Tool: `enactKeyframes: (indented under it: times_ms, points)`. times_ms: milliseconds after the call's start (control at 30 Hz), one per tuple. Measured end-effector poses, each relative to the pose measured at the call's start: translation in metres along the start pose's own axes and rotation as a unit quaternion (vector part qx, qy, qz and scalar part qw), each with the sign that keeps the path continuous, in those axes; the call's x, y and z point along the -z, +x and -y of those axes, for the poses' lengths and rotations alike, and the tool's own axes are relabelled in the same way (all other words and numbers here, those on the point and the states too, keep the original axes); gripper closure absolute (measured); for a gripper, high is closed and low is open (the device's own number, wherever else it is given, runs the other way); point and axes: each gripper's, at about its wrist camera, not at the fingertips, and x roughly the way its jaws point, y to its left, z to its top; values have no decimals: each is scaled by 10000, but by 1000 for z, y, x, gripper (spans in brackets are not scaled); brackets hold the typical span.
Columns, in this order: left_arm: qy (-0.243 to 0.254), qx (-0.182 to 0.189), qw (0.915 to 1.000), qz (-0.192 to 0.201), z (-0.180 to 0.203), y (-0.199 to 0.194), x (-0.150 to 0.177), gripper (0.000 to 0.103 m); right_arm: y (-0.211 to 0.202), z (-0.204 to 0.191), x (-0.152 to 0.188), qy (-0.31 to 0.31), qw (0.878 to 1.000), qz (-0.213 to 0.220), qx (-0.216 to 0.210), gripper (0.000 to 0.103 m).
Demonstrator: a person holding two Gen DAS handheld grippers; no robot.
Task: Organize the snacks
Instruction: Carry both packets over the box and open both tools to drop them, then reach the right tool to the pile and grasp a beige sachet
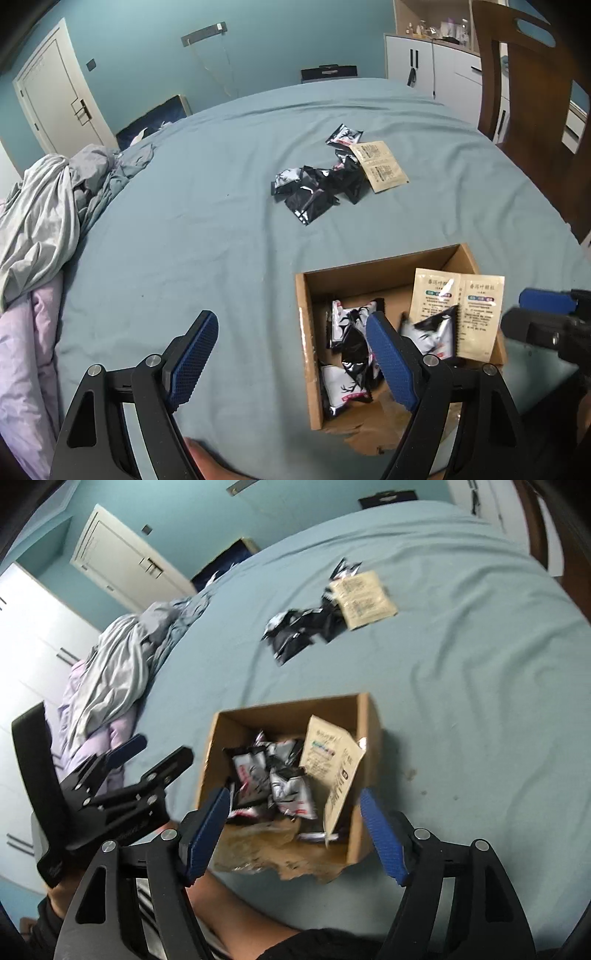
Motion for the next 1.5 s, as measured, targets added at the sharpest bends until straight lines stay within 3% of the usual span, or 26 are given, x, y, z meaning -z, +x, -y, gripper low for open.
enactKeyframes:
  times_ms: [133,233,300,400,467,600,833,1100,1500]
  points:
    - [-16,79,10000,-12,0,-1,0,20,-12,-2,-3,-146,9986,354,363,30]
    - [-11,60,10000,-16,0,-1,0,20,-24,-12,-8,-501,9900,691,1127,30]
    - [20,-12,10000,-13,1,-1,1,20,-34,-20,-3,-737,9823,1025,1384,30]
    - [43,-52,10000,-1,2,0,0,20,-42,-25,3,-807,9782,1317,1389,30]
    - [20,-14,10000,0,2,-1,-1,20,-43,-24,7,-826,9798,1303,1270,30]
    - [26,-41,10000,19,2,1,-3,20,-23,-21,12,-902,9703,909,2053,30]
    - [-23,-122,9999,76,0,2,-7,20,-16,-6,-9,-480,9795,731,1813,30]
    - [-304,205,9993,-104,-9,10,-12,20,12,-11,-50,-682,9762,257,2043,30]
    - [-388,232,9986,-258,-13,25,-17,20,64,12,-112,-621,9818,17,1795,30]
